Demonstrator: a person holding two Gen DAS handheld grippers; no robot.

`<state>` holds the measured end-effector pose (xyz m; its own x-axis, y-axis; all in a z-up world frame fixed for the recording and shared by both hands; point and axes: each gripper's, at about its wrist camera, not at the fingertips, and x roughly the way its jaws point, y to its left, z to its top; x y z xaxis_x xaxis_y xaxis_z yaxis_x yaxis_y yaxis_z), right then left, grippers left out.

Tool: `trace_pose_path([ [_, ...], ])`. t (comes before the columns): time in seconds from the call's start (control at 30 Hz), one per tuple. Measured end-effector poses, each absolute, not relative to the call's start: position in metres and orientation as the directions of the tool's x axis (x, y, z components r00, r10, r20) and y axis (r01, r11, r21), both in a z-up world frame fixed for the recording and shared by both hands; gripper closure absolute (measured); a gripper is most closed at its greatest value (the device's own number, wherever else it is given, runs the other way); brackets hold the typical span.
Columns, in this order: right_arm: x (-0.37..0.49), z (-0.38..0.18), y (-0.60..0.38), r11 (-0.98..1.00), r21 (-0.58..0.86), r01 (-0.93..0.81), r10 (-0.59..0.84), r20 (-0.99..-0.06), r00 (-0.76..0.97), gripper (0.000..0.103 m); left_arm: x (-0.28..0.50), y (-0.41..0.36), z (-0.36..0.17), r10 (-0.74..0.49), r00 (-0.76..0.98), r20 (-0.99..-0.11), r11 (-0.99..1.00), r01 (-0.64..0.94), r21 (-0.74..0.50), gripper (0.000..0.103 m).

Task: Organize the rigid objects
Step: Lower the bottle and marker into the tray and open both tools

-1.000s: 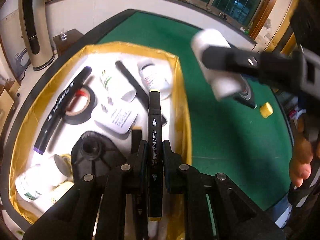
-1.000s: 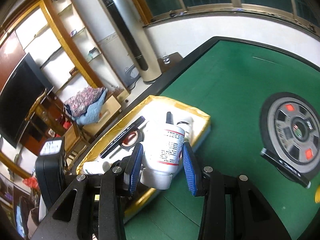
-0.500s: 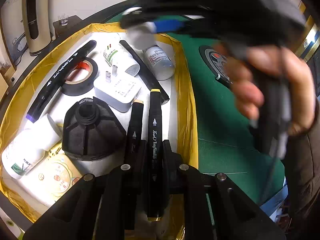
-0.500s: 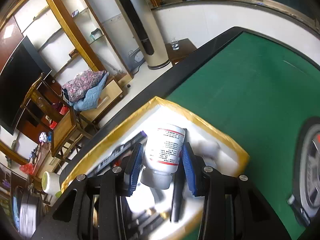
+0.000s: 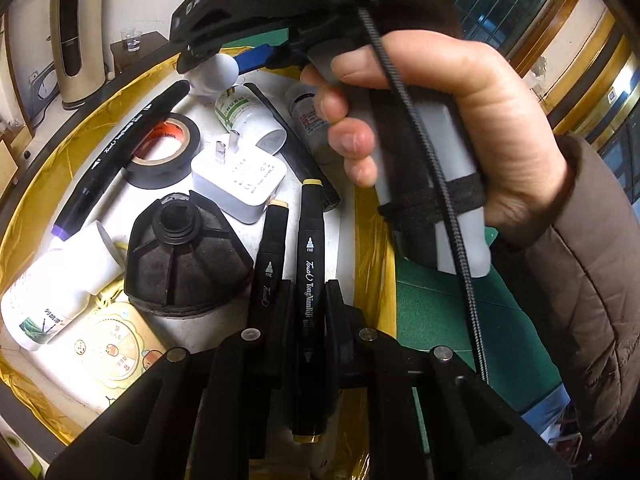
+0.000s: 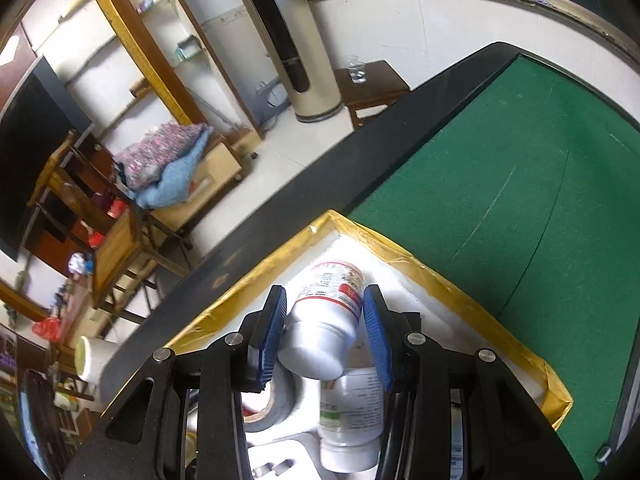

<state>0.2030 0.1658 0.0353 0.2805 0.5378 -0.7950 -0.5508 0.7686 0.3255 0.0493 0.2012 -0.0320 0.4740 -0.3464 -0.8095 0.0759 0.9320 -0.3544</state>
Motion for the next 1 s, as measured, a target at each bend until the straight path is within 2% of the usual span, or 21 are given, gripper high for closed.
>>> trace_pose_path([
  [0.17,0.189,0.054,0.142,0.754,0.379,-0.536,0.585,-0.758,0.288,0.06,0.045,0.2,-0.032,-0.336,0.485,-0.807,0.934,0.062,-0.352,0.09],
  [0.37,0.154,0.085,0.093,0.77,0.363,-0.525,0.594,-0.708,0.382,0.04,0.038,0.192,-0.026,-0.289,0.501,-0.816,0.949,0.038,-0.313,0.09],
  [0.4,0.149,0.088,0.087,0.776,0.356,-0.521,0.59,-0.704,0.396,0.034,0.037,0.192,-0.025,-0.286,0.506,-0.814,0.95,0.036,-0.311,0.087],
  [0.47,0.141,0.093,0.078,0.788,0.342,-0.512,0.577,-0.7,0.421,0.03,0.035,0.192,-0.021,-0.271,0.52,-0.81,0.953,0.03,-0.3,0.083],
  [0.5,0.136,0.095,0.071,0.793,0.335,-0.509,0.571,-0.7,0.43,0.028,0.032,0.19,-0.018,-0.246,0.528,-0.813,0.961,0.025,-0.275,0.081],
  [0.53,0.132,0.097,0.068,0.797,0.331,-0.505,0.567,-0.7,0.435,0.027,0.029,0.188,-0.015,-0.226,0.536,-0.814,0.967,0.02,-0.255,0.072],
  [0.57,0.128,0.098,0.064,0.8,0.33,-0.502,0.564,-0.702,0.436,0.025,0.025,0.186,-0.011,-0.191,0.551,-0.813,0.975,0.008,-0.224,0.062],
  [0.6,0.127,0.098,0.064,0.801,0.331,-0.499,0.562,-0.702,0.436,0.022,0.025,0.187,-0.005,-0.171,0.564,-0.808,0.978,0.002,-0.206,0.043],
  [0.67,0.118,0.097,0.056,0.799,0.34,-0.496,0.566,-0.703,0.43,0.018,0.022,0.19,0.003,-0.131,0.599,-0.79,0.984,-0.016,-0.176,0.03],
  [0.7,0.115,0.096,0.055,0.799,0.34,-0.496,0.566,-0.704,0.428,0.016,0.019,0.191,0.007,-0.14,0.605,-0.783,0.982,-0.016,-0.188,0.02],
  [0.8,0.101,0.091,0.048,0.804,0.33,-0.494,0.557,-0.707,0.435,0.013,0.011,0.191,0.016,-0.093,0.634,-0.768,0.987,-0.043,-0.155,0.019],
  [1.0,0.074,0.087,0.049,0.792,0.31,-0.526,0.56,-0.71,0.426,0.012,-0.012,0.189,0.04,0.161,0.704,-0.692,0.983,-0.178,0.047,0.019],
])
